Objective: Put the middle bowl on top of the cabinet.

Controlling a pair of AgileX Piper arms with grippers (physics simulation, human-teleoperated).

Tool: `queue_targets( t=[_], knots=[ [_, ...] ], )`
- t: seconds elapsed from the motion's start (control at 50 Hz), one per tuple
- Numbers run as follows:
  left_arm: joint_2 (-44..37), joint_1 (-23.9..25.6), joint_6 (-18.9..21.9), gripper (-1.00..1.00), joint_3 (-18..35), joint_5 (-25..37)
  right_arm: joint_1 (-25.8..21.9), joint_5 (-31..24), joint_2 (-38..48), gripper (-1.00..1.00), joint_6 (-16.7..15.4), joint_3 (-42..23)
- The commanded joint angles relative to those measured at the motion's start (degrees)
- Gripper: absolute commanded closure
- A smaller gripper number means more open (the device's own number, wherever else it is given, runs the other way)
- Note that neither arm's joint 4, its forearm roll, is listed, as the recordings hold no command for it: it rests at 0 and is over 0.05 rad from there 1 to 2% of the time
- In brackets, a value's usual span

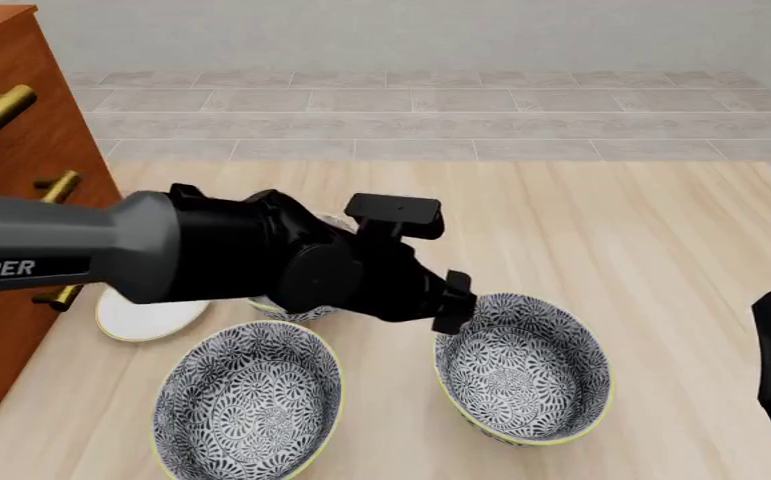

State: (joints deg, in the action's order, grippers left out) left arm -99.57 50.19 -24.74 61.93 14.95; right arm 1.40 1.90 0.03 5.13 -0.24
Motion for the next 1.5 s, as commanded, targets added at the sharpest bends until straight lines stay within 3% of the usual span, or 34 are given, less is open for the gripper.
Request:
queue_targets(
  t=[0.02,1.5],
  knots=[
    [-1.85,0.64,-1.34,-1.00,0.13,-0.31,0.17,-0.01,0.00,-1.00,0.12,-0.07],
    [-6.36,3.22,-3.06,-1.00,-1.27,-3.08,0.58,0.14,-0.01,-1.00,0.97,-0.08]
  ],
)
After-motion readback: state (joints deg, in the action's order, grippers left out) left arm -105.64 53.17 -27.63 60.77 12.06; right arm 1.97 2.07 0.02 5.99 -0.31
